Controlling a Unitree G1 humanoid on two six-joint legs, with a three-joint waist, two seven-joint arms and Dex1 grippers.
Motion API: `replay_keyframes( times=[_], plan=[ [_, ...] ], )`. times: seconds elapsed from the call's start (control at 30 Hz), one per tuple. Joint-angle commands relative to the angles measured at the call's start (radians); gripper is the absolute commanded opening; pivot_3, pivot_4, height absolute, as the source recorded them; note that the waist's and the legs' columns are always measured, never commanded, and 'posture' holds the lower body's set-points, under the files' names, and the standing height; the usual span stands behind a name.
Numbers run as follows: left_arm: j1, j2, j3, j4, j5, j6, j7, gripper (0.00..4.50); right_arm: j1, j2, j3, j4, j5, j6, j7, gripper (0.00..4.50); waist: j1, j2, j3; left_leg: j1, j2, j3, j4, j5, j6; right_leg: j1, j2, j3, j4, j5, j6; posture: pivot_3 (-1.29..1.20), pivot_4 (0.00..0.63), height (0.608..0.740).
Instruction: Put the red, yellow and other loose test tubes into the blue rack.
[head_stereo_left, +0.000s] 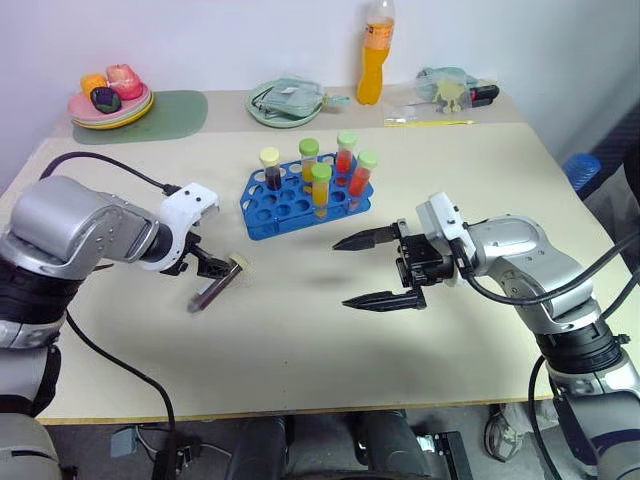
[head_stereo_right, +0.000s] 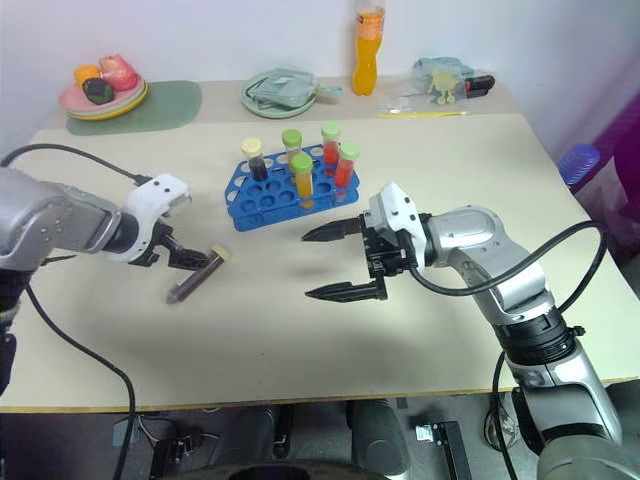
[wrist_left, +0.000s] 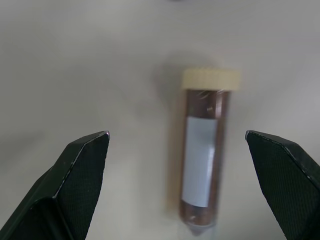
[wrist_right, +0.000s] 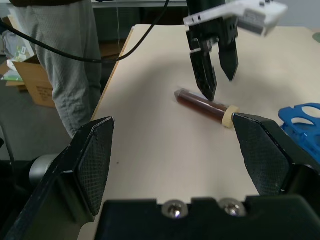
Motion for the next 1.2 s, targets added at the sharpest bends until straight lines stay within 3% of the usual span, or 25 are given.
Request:
replay_keyframes(
  times=[0.03, 0.2, 0.63, 0.73, 0.9, 1.03, 1.2],
  plan=[
    [-0.038, -0.03, -0.033, 0.02, 0.026, 0.008, -0.021, 4.5, 0.006, 0.025, -0.034, -0.053, -0.004, 0.01, -0.07, 4.16, 0.003, -0.001, 0.0, -0.001, 0.0, 0.0, 0.0, 0.0, 0.0, -0.001, 0.0, 0.0, 0.0, 0.0, 0.0, 0.0, 0.15, 0.729],
    [-0.031, -0.066, -0.051, 0.005, 0.03, 0.008, -0.019, 4.5, 0.035, 0.047, -0.055, -0.037, -0.055, 0.029, -0.2, 4.16, 0.018, -0.001, 0.0, -0.001, 0.0, 0.0, 0.001, 0.001, -0.001, -0.002, 0.0, 0.0, 0.001, 0.0, 0.0, 0.0, 0.15, 0.729],
    [-0.03, -0.081, -0.073, 0.007, 0.073, 0.008, -0.005, 4.5, 0.113, 0.054, -0.057, -0.048, -0.065, 0.025, -0.242, 4.16, 0.021, -0.001, 0.0, -0.001, 0.0, 0.0, 0.001, 0.001, -0.002, -0.002, 0.0, 0.0, 0.002, 0.0, 0.0, 0.0, 0.15, 0.729],
    [-0.044, -0.071, -0.1, 0.036, 0.061, 0.008, -0.014, 3.61, 0.118, 0.059, -0.047, -0.042, -0.077, 0.014, -0.241, 4.22, 0.021, -0.001, 0.0, -0.001, 0.0, 0.0, 0.001, 0.001, -0.002, -0.002, 0.0, 0.0, 0.002, 0.0, 0.0, 0.0, 0.15, 0.729],
    [-0.059, -0.068, -0.111, 0.064, 0.042, 0.008, -0.02, 0.93, 0.121, 0.074, -0.043, -0.037, -0.089, 0.012, -0.242, 4.22, 0.02, -0.001, 0.0, -0.001, 0.0, 0.0, 0.001, 0.001, -0.002, -0.002, 0.0, 0.0, 0.003, 0.0, 0.0, 0.0, 0.15, 0.729],
    [-0.073, -0.031, -0.091, 0.044, 0.027, 0.008, -0.023, 0.75, 0.132, 0.076, -0.047, -0.047, -0.092, 0.015, -0.24, 4.22, 0.02, -0.001, 0.0, -0.001, 0.0, 0.0, 0.002, 0.001, -0.002, -0.002, 0.0, 0.0, 0.003, 0.0, 0.0, 0.0, 0.15, 0.729],
    [-0.043, 0.016, 0.073, -0.07, 0.057, -0.03, -0.003, 0.75, 0.156, 0.072, -0.06, -0.056, -0.1, 0.012, -0.252, 4.22, 0.02, -0.001, 0.0, -0.001, 0.0, 0.0, 0.001, 0.001, -0.002, -0.002, 0.0, 0.0, 0.003, 0.0, 0.0, 0.0, 0.15, 0.729]
  ],
)
